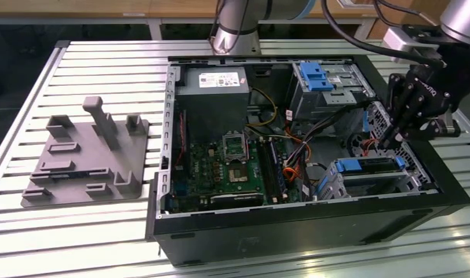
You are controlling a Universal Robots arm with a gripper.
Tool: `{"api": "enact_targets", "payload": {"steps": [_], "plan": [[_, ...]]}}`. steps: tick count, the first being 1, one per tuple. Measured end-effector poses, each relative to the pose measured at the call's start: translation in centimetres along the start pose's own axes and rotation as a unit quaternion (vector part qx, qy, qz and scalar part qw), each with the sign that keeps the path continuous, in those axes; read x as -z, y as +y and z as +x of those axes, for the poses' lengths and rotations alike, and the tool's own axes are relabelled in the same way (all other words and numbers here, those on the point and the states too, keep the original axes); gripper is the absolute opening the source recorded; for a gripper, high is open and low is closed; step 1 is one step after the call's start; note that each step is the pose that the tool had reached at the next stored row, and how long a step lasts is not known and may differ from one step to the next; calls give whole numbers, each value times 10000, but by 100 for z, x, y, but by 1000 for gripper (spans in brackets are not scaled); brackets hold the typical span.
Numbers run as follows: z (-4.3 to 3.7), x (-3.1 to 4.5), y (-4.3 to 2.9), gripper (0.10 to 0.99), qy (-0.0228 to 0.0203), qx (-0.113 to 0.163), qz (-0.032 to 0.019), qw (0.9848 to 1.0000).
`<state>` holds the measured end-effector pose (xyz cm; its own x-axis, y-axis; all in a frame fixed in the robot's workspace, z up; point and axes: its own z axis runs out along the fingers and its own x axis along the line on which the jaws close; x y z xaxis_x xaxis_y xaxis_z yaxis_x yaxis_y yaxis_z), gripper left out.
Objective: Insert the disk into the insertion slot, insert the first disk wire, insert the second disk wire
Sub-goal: 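Insert the first disk wire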
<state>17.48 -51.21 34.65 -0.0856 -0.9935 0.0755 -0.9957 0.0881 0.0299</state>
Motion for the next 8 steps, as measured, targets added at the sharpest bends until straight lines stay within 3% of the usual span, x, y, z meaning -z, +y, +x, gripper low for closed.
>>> {"api": "enact_targets", "payload": {"steps": [4, 8], "plan": [[70, -6, 4, 165, -107, 5, -1, 9999], [103, -9, 36, 165, -175, 20, 9, 9998]]}}
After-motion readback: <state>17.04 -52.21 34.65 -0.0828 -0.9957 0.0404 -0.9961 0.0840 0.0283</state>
